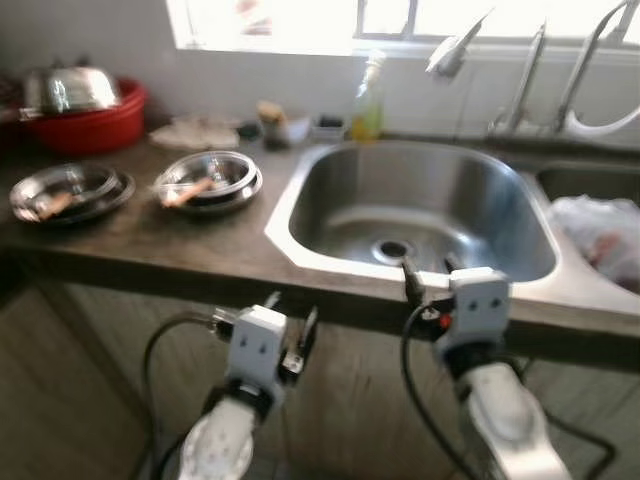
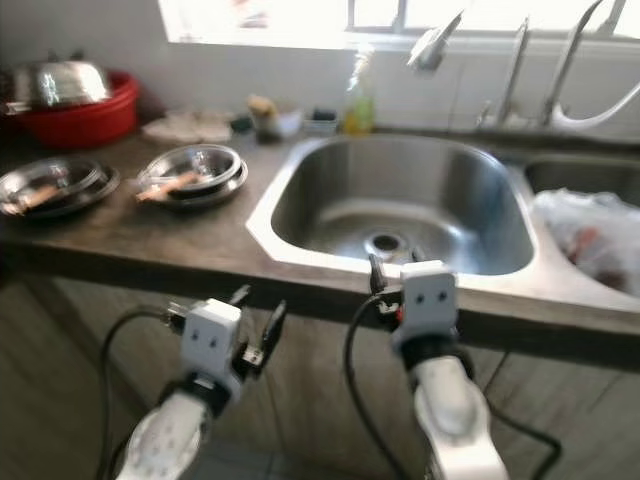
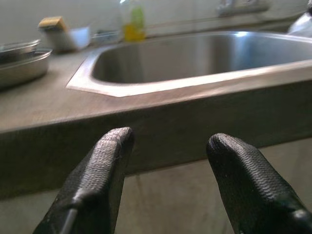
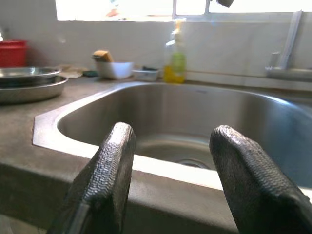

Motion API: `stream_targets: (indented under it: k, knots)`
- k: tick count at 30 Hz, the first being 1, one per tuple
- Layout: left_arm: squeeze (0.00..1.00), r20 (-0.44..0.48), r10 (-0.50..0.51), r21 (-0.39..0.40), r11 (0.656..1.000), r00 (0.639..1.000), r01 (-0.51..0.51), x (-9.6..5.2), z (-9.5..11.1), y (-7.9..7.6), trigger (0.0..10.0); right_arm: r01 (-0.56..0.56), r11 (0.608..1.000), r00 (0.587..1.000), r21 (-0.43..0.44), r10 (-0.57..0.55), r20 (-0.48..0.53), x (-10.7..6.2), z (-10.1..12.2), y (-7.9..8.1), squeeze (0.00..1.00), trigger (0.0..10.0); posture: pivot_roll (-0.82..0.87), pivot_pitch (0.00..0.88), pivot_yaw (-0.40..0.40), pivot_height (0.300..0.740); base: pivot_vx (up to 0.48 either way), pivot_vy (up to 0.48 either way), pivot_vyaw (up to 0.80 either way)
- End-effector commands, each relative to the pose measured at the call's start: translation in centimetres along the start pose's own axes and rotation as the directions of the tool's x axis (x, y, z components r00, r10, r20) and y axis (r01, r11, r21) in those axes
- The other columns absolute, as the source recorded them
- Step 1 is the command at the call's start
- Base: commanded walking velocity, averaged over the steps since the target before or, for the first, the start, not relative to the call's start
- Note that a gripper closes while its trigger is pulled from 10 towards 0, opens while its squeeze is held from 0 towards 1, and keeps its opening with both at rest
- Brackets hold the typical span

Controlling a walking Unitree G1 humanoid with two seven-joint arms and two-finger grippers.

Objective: Kitchen organization

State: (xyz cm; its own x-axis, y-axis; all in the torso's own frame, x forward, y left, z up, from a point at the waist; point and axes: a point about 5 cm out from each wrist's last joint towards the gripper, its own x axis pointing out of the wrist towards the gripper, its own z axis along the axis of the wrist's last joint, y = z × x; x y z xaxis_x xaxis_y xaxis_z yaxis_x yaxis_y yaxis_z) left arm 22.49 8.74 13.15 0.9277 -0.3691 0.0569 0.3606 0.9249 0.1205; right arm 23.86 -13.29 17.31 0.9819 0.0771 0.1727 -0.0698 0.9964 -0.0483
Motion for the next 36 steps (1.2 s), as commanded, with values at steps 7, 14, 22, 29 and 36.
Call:
stream_targets:
  k: [7, 14, 22, 29, 36]
  knots:
    - [0.00, 0.004, -0.003, 0.018, 1.000, 1.000, 0.003, 0.0, 0.2, 0.1, 10.0, -0.003, 1.000, 1.000, 0.003, 0.003, -0.023, -0.1, -0.4, 0.3, 0.00, 10.0, 0.11, 0.041, 0.003, 0.740, -0.334, 0.000, 0.00]
    - [0.00, 0.013, -0.007, 0.037, 0.999, 1.000, 0.006, -0.1, 0.3, 0.1, 10.0, -0.008, 1.000, 0.999, 0.008, 0.008, -0.033, -0.2, -0.6, 0.5, 0.00, 10.0, 0.11, 0.042, 0.001, 0.740, -0.349, 0.000, 0.00]
    - [0.00, 0.013, -0.003, 0.026, 1.000, 1.000, 0.002, -0.1, 0.2, 0.0, 10.0, -0.024, 1.000, 0.999, -0.002, 0.023, -0.046, -0.4, -1.0, 0.7, 0.00, 10.0, 0.11, 0.038, -0.003, 0.740, -0.248, 0.000, 0.00]
    - [0.00, 0.013, -0.001, 0.029, 1.000, 1.000, 0.001, 0.0, 0.3, 0.1, 10.0, -0.026, 1.000, 0.998, 0.003, 0.026, -0.052, -0.5, -1.2, 0.7, 0.00, 10.0, 0.11, 0.032, -0.001, 0.740, 0.000, 0.000, 0.00]
    - [0.00, 0.021, 0.016, 0.019, 1.000, 1.000, -0.016, 0.4, 0.4, 0.1, 10.0, -0.034, 0.999, 0.998, -0.027, 0.033, -0.056, -0.6, -1.4, 0.7, 0.00, 10.0, 0.11, 0.028, 0.000, 0.740, 0.000, 0.000, 0.00]
